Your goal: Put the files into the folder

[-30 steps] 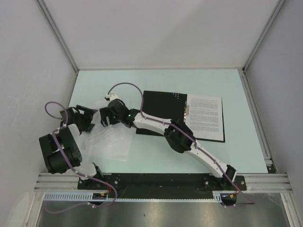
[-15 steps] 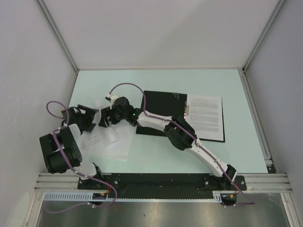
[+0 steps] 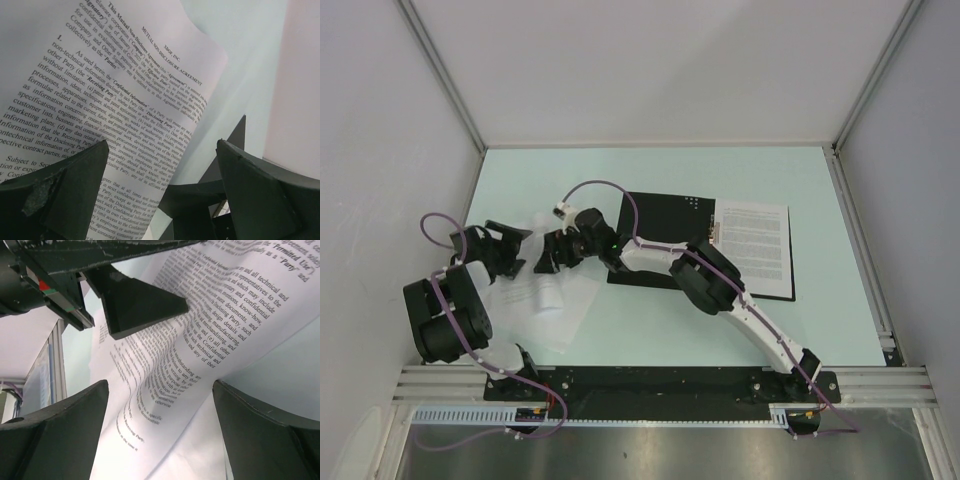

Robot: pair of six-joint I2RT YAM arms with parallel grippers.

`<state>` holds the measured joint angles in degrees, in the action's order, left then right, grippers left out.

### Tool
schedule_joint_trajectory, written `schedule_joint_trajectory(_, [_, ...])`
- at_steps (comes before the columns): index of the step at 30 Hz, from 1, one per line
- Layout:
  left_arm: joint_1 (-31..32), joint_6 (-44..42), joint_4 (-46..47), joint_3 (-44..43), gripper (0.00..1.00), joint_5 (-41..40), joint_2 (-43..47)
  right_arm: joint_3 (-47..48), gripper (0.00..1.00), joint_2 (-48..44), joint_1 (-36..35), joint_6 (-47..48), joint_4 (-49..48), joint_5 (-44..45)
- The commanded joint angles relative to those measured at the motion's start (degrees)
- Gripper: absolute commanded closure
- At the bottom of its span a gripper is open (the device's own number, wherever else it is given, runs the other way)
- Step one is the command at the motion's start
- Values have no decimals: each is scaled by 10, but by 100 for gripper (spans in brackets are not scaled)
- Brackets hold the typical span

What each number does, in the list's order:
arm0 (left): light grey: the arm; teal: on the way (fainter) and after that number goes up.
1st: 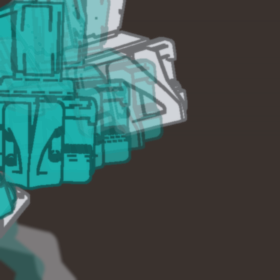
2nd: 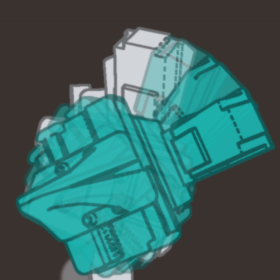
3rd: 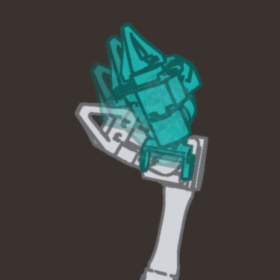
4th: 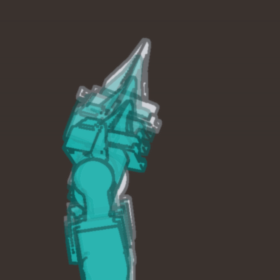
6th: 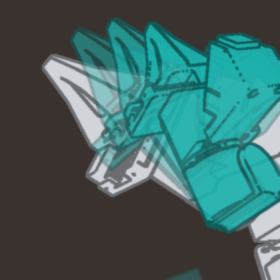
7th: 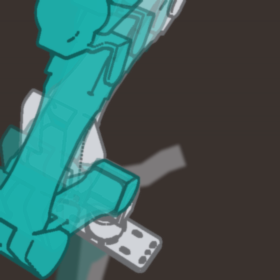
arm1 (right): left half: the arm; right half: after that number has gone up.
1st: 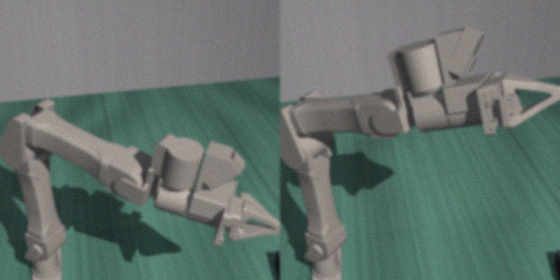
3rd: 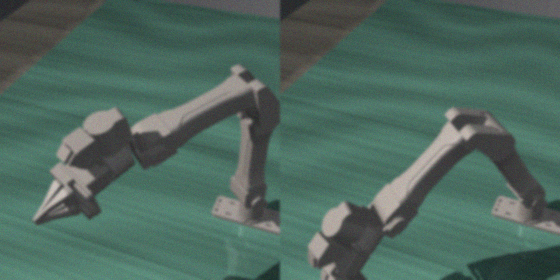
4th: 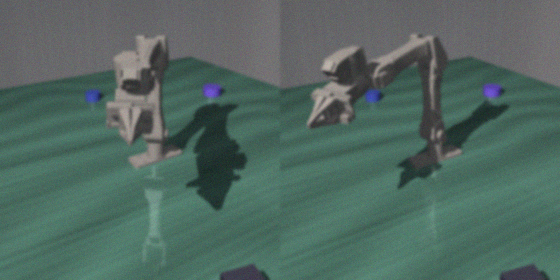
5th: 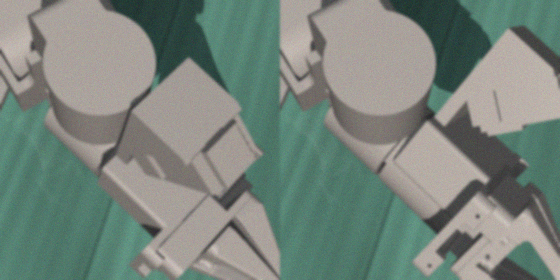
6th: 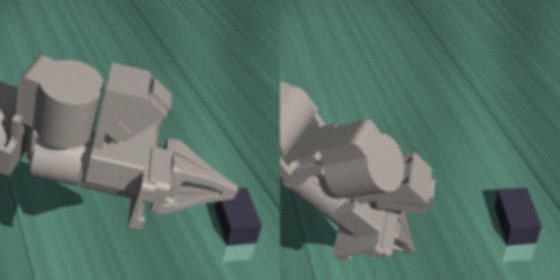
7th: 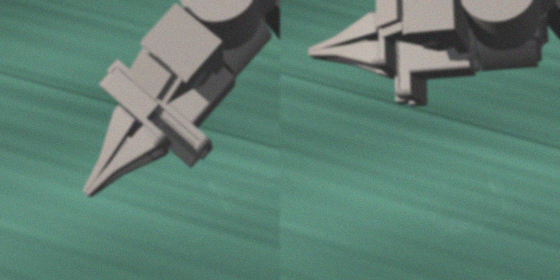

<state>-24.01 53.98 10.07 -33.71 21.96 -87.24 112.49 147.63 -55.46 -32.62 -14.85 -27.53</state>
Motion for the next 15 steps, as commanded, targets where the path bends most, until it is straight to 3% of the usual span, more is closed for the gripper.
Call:
schedule_joint_trajectory(1, [11, -11, -56, 12, 1, 8, -24, -25, 10, -15, -8, -22, 97, -25])
schedule_joint_trajectory(9, [12, -5, -51, 14, 1, 18, -29, -50, 10, -29, -2, -89, 94, -7])
schedule_joint_trajectory(12, [12, -7, -52, 14, 1, 18, -32, -27, 9, -27, 9, -74, 123, 45])
schedule_joint_trajectory(15, [15, -7, -52, 13, 1, 19, -36, 37, 9, -14, 10, -28, 217, 122])
